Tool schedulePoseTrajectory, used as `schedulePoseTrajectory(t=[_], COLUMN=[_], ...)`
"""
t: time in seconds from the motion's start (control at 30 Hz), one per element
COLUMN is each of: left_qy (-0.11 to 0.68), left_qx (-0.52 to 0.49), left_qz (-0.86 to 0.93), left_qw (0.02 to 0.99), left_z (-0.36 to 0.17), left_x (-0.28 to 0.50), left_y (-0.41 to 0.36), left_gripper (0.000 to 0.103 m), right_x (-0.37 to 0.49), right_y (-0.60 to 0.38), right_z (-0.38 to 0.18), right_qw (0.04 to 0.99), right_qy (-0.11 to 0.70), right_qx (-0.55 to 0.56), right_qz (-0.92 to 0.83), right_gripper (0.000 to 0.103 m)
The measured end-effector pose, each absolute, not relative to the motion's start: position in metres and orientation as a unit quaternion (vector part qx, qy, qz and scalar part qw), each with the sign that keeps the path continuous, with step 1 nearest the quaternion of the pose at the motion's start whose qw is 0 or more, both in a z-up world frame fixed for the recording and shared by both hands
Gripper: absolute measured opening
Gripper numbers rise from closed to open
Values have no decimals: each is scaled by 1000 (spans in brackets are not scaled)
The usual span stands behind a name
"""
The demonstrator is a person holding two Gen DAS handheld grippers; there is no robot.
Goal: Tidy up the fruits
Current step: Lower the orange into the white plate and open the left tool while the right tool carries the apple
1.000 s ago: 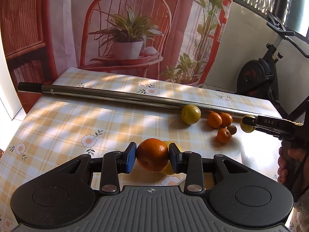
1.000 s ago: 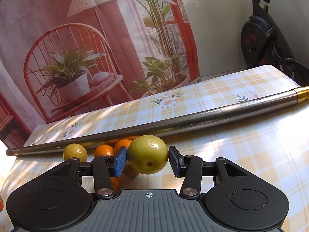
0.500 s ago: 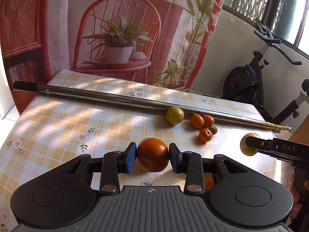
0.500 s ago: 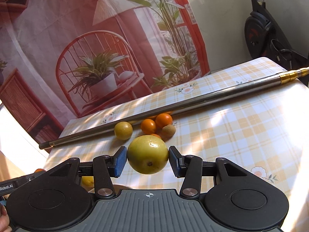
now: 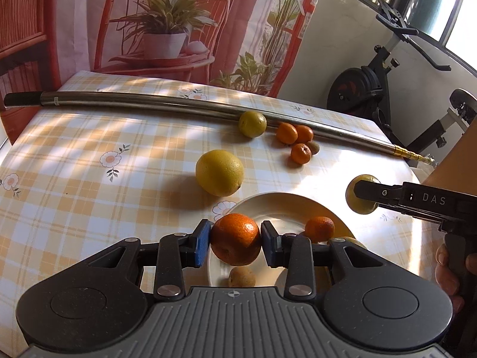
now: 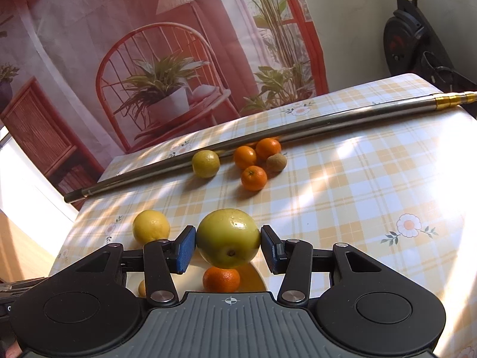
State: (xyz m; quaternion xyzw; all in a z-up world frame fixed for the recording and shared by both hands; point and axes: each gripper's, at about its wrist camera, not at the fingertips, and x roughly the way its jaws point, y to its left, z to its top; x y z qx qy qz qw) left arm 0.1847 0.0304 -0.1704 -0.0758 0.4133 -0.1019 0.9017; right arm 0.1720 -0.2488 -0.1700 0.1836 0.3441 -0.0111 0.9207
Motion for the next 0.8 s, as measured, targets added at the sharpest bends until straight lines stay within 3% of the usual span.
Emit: schedulePoseTrajectory(t=[0.4, 0.8], left_qy=[485, 495], left_qx=[-54, -6], left_qz=[-125, -128], left_qw=[864, 859], left_z=[-194, -206], left_x=[184, 187], left_y=[21, 8], left_gripper=[38, 38], right_x=[170, 172], right_y=[-238, -237], right_z=[-172, -178], right_qw=[919, 916], right_qy=[355, 364], right_qx=[170, 171], right_qz=[3, 1], right_gripper=[44, 44])
